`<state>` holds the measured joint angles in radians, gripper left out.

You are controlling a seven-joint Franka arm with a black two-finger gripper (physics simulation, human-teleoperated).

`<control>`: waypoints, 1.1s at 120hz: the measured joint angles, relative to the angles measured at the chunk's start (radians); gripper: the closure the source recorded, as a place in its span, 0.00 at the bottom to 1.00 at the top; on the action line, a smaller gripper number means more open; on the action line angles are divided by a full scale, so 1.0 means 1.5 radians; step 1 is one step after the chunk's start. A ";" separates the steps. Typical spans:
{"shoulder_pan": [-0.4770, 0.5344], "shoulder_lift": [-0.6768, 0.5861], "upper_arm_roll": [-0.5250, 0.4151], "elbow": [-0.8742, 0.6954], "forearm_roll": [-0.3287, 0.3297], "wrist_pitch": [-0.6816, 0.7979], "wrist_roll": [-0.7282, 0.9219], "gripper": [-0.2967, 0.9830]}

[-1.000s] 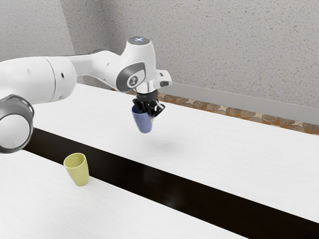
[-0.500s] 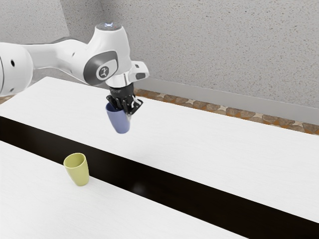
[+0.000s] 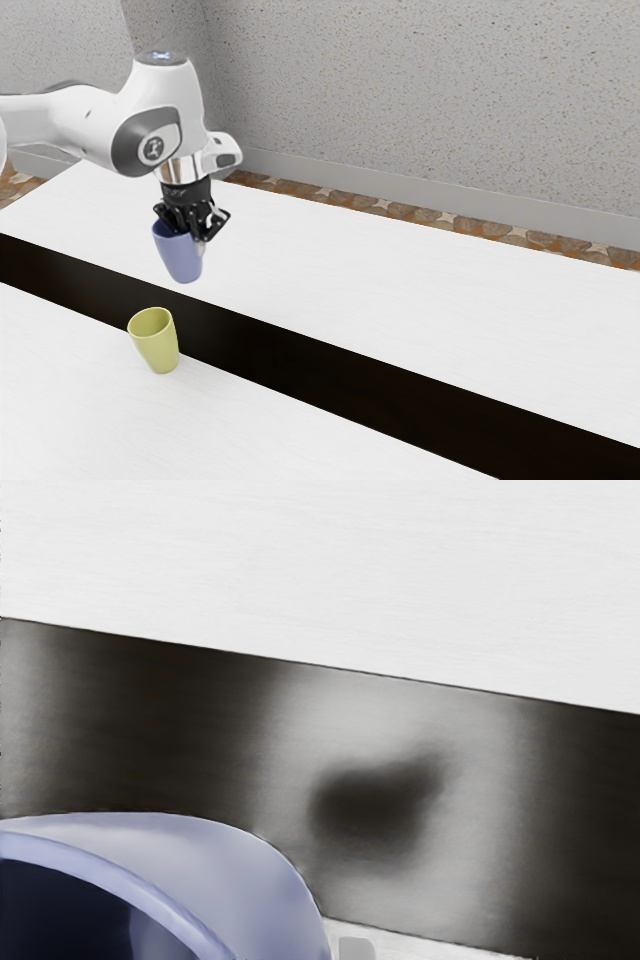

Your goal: Place the right cup onto the left cup

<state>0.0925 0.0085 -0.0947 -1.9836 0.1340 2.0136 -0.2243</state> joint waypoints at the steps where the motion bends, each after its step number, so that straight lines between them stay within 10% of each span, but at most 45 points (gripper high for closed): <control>1: 0.000 -0.002 0.001 -0.003 0.000 0.000 0.000 0.84; 132: 0.024 -0.079 0.042 -0.168 -0.005 0.041 0.002 0.84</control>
<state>0.1280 -0.1097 -0.0318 -2.2363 0.1268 2.0746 -0.2210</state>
